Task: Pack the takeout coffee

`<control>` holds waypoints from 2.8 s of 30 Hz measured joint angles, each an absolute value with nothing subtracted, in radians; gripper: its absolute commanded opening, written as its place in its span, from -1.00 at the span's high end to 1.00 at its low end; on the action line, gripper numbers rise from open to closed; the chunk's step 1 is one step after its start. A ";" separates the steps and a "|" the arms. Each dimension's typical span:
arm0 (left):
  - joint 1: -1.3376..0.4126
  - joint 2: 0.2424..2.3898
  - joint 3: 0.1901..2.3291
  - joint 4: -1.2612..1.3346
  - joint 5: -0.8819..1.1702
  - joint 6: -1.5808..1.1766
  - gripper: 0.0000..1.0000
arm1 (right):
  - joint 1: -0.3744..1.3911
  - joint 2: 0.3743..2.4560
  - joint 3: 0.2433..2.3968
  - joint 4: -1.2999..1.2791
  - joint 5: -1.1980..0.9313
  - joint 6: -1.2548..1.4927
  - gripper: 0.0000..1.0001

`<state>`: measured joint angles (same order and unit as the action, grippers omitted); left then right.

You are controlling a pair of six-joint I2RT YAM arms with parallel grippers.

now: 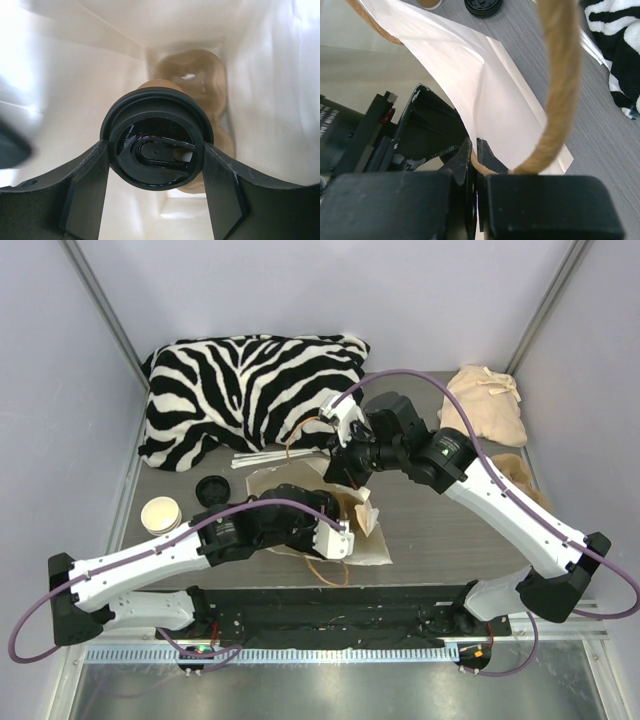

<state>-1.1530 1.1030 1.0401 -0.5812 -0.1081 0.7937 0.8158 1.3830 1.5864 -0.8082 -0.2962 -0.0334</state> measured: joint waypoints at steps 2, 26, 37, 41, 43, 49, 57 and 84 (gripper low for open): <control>-1.153 1.118 1.079 -0.593 -0.108 0.793 0.88 | 0.823 1.383 1.585 -0.806 -0.286 -0.035 0.98; -1.165 1.300 0.996 -0.477 -0.159 0.847 0.91 | 0.841 1.365 1.547 -0.777 -0.265 -0.023 0.98; -1.157 1.336 0.986 -0.450 -0.171 0.837 0.91 | 0.841 1.365 1.539 -0.772 -0.290 -0.001 0.99; -1.138 1.373 1.014 -0.458 -0.155 0.818 0.90 | 0.833 1.365 1.538 -0.774 -0.300 0.002 0.99; -1.127 1.389 1.029 -0.467 -0.139 0.813 0.90 | 0.825 1.366 1.538 -0.777 -0.307 0.003 0.98; -1.083 1.419 1.049 -0.473 -0.087 0.808 0.90 | 0.780 1.388 1.538 -0.777 -0.347 0.018 0.98; -1.029 1.462 1.071 -0.461 -0.004 0.812 0.89 | 0.748 1.418 1.538 -0.765 -0.389 0.029 0.98; -0.949 1.541 1.154 -0.480 0.108 0.783 -0.09 | 0.714 1.455 1.545 -0.746 -0.360 0.010 0.98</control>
<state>-0.9485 1.5410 1.1538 -0.4801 0.1078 0.7826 0.7143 1.4551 1.5448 -0.7464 -0.3599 0.0097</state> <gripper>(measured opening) 0.707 0.035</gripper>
